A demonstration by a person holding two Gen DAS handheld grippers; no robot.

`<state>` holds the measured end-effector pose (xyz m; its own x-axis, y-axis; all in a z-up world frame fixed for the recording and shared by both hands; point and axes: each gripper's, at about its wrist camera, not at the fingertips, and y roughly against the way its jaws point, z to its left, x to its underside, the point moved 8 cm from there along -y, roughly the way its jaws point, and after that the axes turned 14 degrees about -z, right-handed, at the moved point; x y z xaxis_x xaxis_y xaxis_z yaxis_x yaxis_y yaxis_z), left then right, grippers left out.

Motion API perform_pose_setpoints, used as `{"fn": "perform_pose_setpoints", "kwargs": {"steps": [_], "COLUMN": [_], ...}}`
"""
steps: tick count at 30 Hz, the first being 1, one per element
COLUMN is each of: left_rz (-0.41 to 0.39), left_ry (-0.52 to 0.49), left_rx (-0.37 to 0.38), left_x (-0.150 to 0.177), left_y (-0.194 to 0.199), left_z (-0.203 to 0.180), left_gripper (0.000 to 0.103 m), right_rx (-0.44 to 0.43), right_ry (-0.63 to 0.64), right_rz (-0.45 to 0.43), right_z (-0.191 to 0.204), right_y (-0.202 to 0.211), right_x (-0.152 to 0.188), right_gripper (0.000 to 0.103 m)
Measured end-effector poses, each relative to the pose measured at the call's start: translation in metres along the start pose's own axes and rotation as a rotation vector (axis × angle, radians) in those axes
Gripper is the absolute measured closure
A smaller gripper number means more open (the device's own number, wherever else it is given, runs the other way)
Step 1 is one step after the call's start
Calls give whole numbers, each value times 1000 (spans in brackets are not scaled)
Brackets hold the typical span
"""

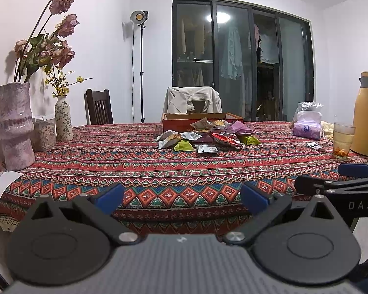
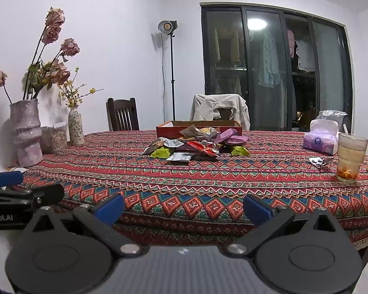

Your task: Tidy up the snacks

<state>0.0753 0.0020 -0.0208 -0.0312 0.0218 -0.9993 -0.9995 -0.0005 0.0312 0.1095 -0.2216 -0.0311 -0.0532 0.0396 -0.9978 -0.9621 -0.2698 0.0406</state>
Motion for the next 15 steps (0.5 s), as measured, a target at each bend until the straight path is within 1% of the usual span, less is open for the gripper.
{"fn": "perform_pose_setpoints", "kwargs": {"steps": [15], "left_rz": [2], "left_ry": [0], "left_rx": [2], "left_x": [-1], "left_y": [0], "left_z": [1], "left_gripper": [0], "right_rx": [3], "right_ry": [2], "right_rz": [0], "right_z": [-2], "right_y": [-1], "right_x": [0], "right_gripper": [0]}}
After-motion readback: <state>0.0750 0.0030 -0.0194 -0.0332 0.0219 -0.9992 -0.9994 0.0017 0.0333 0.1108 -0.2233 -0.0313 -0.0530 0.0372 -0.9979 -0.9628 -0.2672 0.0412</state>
